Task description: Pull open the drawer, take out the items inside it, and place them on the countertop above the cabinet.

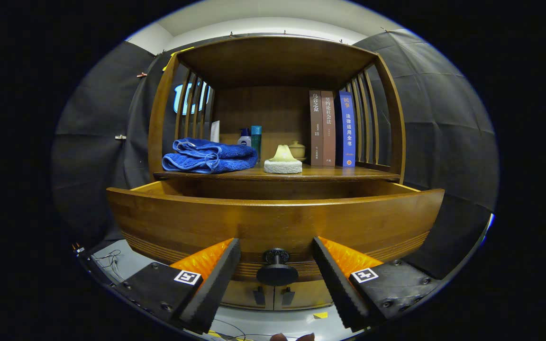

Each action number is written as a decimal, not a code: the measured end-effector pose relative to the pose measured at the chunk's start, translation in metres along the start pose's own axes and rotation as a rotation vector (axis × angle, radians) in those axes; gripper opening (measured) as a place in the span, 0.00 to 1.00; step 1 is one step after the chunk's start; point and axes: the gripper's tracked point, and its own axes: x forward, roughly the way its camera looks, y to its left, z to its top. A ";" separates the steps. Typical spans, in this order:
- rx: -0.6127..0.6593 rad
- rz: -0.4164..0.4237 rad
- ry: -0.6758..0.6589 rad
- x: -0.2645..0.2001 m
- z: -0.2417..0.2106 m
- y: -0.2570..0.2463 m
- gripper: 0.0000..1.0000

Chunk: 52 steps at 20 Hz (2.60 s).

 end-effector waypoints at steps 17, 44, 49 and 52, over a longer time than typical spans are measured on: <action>-0.025 -0.011 0.029 0.094 0.008 0.000 1.00; 0.012 0.035 -0.038 -0.039 0.155 0.003 0.99; 0.059 0.049 -0.096 -0.090 0.207 0.005 0.99; 0.031 0.053 -0.106 -0.118 0.218 0.003 0.99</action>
